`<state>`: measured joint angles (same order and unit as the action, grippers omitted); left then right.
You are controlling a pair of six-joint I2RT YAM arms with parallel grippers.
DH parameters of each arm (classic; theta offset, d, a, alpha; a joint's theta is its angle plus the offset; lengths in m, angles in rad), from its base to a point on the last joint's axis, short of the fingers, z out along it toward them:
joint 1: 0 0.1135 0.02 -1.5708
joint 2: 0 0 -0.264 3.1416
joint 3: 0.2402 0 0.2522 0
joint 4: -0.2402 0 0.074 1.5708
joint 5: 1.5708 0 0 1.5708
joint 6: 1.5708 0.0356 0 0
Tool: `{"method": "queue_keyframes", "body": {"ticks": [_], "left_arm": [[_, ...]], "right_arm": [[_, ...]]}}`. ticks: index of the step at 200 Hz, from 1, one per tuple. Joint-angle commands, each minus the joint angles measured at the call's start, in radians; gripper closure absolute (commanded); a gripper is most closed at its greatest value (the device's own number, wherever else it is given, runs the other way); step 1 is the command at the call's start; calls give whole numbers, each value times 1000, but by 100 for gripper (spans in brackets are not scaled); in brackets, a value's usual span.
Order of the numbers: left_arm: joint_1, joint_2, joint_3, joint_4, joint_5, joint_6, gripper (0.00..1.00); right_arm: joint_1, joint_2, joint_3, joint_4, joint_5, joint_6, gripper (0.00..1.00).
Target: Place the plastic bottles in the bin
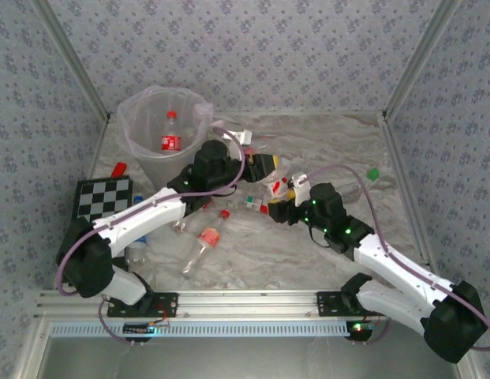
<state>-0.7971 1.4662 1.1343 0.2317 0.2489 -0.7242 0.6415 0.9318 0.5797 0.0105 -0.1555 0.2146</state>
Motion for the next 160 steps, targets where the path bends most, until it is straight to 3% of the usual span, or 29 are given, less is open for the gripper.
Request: {"method": "queue_keyframes", "body": {"ticks": [1, 7, 38, 69, 106, 160], "left_arm": [[3, 8, 124, -59, -15, 87, 55], [7, 11, 155, -101, -20, 109, 55], [65, 23, 343, -307, -27, 221, 56], [153, -11, 474, -399, -58, 338, 58], [326, -59, 595, -490, -47, 373, 61], [569, -77, 680, -637, -152, 440, 71]], "right_arm": [[-3, -14, 46, -38, -38, -51, 5], [-7, -21, 58, -62, -25, -65, 0], [-62, -109, 80, -173, 22, -103, 0], [-134, -194, 37, -216, 16, -66, 0], [-181, -202, -39, -145, -13, 6, 0], [-183, -195, -17, -175, -18, -1, 0]]}}
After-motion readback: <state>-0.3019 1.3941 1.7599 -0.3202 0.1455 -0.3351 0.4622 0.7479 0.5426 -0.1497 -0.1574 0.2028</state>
